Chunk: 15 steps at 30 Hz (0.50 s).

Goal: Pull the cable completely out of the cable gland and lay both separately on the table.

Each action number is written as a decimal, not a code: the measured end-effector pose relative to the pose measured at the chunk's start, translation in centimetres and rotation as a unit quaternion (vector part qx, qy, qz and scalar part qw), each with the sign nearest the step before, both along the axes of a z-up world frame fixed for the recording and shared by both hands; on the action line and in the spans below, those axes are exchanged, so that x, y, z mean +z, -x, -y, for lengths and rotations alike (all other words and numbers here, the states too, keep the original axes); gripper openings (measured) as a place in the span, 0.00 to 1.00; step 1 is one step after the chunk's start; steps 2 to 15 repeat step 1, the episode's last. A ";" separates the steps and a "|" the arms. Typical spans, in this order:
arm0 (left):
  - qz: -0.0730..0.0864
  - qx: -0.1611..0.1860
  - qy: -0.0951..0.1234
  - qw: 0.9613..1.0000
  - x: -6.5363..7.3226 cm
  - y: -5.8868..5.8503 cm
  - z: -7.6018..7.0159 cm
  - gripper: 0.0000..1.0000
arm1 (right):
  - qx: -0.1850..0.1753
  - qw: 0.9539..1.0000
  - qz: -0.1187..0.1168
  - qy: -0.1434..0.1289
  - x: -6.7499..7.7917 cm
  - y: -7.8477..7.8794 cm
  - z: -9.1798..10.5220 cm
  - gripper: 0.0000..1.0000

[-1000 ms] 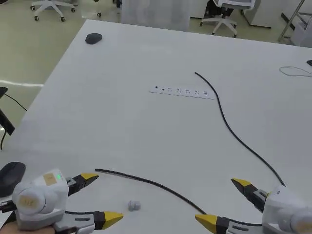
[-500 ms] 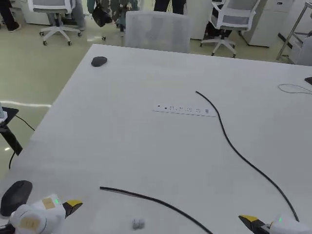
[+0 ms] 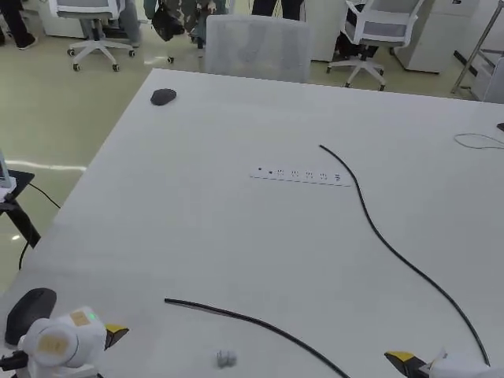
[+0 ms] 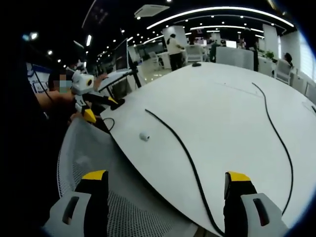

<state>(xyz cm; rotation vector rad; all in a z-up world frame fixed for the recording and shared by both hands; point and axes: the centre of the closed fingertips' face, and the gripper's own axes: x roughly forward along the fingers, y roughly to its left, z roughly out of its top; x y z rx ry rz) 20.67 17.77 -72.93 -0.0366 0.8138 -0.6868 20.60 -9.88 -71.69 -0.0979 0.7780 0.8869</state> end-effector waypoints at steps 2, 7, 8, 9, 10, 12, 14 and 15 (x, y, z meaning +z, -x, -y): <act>0.001 0.001 0.001 1.000 0.1 0.0 -0.1 0.99 | 0.000 1.000 -0.001 0.000 0.0 0.0 0.0 0.99; 0.001 0.001 0.001 1.000 0.1 0.0 -0.1 0.99 | 0.000 1.000 -0.001 0.000 0.0 0.0 0.0 0.99; 0.001 0.001 0.001 1.000 0.1 0.0 -0.1 0.99 | 0.000 1.000 -0.001 0.000 0.0 0.0 0.0 0.99; 0.001 0.001 0.001 1.000 0.1 0.0 -0.1 0.99 | 0.000 1.000 -0.001 0.000 0.0 0.0 0.0 0.99; 0.001 0.001 0.001 1.000 0.1 0.0 -0.1 0.99 | 0.000 1.000 -0.001 0.000 0.0 0.0 0.0 0.99; 0.001 0.001 0.001 1.000 0.1 0.0 -0.1 0.99 | 0.000 1.000 -0.001 0.000 0.0 0.0 0.0 0.99; 0.001 0.001 0.001 1.000 0.1 0.0 -0.1 0.99 | 0.000 1.000 -0.001 0.000 0.0 0.0 0.0 0.99; 0.001 0.001 0.001 1.000 0.1 0.0 -0.1 0.99 | 0.000 1.000 -0.001 0.000 0.0 0.0 0.0 0.99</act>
